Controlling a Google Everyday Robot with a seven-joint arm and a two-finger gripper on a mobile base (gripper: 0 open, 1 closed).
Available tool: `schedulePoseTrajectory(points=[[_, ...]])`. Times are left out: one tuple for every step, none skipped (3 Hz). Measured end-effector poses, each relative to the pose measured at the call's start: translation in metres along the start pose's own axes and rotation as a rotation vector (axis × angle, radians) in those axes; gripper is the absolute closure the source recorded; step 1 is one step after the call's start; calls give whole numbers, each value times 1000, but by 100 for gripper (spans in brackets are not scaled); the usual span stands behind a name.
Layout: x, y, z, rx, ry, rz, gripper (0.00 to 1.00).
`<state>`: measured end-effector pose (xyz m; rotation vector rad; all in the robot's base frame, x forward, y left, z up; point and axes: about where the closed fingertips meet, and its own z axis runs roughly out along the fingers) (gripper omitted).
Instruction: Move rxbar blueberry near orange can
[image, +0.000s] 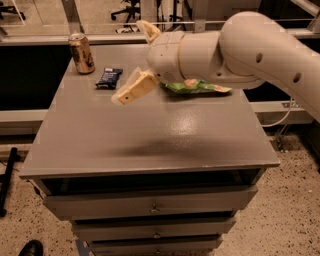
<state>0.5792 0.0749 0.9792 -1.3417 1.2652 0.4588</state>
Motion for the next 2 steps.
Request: schedulePoseTrajectory(points=[[31, -35, -51, 47, 73, -58, 0], [61, -82, -111, 161, 160, -96, 0]])
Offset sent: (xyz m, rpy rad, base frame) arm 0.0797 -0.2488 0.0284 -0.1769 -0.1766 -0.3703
